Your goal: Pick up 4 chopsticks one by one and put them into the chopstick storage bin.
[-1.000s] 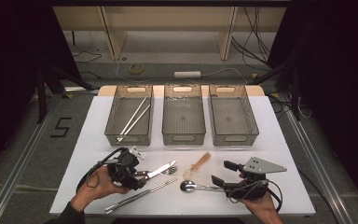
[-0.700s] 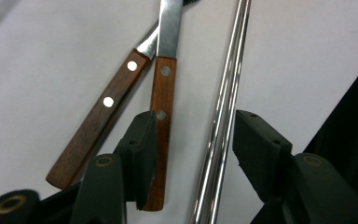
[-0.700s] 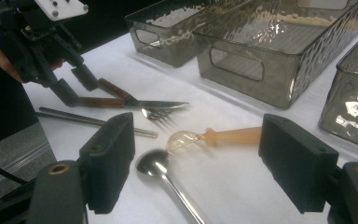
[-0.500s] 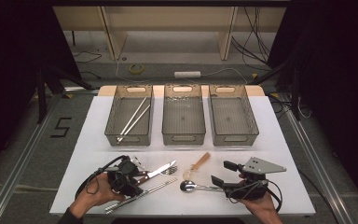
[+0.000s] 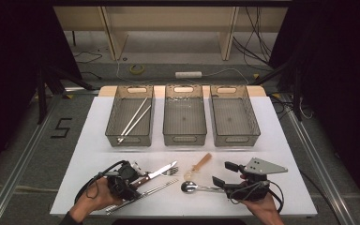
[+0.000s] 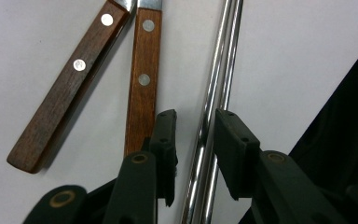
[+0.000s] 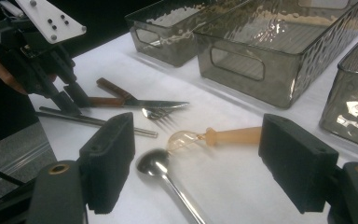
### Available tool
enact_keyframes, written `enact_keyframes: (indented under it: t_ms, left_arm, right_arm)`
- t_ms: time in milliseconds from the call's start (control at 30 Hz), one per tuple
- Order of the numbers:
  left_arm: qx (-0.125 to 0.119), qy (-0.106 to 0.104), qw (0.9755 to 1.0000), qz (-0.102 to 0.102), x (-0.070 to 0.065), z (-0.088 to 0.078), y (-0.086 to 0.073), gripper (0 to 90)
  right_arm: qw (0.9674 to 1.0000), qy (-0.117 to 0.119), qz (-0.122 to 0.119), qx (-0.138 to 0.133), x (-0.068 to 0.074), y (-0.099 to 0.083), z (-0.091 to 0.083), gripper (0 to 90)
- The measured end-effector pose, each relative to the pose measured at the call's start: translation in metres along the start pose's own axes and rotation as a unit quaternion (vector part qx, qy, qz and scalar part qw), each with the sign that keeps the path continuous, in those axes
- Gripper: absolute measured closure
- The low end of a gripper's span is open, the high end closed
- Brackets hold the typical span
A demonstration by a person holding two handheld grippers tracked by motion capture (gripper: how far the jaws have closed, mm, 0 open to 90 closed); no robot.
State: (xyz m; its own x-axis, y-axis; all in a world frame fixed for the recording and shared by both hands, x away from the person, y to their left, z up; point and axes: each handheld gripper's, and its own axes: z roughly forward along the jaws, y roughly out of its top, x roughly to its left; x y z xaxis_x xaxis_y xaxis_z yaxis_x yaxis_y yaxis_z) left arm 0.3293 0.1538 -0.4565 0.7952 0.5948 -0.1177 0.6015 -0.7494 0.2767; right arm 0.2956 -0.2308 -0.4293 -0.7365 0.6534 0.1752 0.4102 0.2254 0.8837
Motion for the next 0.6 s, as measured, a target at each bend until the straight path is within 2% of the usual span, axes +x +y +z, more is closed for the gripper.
enact_keyframes:
  t_ms: [600]
  left_arm:
    - [0.016,0.003,0.9999,0.003,-0.0003,0.0053,-0.0034,74.3]
  right_arm:
    - [1.0,0.0,0.0,0.001,0.0002,-0.0001,0.0005,28.0]
